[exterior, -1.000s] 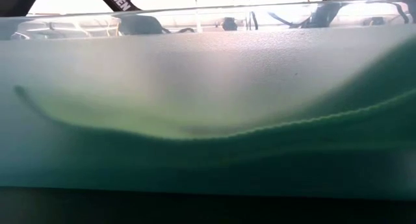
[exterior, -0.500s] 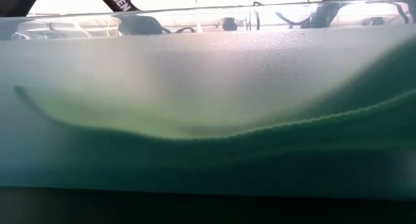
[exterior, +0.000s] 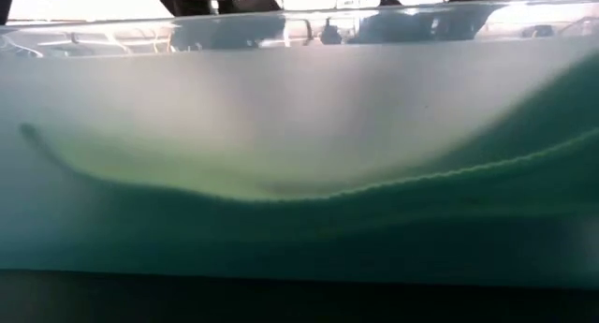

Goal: Fold microfiber towels
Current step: Put the folded blue microfiber cloth into the green transparent bin

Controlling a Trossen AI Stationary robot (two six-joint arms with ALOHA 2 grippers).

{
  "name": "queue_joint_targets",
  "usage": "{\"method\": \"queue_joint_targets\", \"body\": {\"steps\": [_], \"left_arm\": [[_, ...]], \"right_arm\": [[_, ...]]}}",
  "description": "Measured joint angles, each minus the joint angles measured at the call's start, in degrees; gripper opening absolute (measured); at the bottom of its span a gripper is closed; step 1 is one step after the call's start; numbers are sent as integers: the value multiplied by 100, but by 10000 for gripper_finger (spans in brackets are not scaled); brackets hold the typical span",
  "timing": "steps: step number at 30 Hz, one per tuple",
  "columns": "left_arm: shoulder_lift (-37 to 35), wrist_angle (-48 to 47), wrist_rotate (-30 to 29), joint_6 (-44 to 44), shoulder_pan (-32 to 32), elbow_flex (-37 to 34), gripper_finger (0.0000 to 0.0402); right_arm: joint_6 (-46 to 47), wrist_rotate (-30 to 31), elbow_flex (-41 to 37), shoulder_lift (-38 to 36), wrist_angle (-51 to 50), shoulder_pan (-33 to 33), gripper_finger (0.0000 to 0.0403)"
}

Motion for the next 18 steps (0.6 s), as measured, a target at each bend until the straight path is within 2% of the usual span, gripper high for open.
{"method": "queue_joint_targets", "body": {"steps": [9,18], "left_arm": [[-691,168,-478,-462,-540,31,3],[-725,-57,-774,-813,-1427,480,3]], "right_arm": [[351,9,9,-723,137,513,0],[836,214,26,-925,196,1418,0]]}}
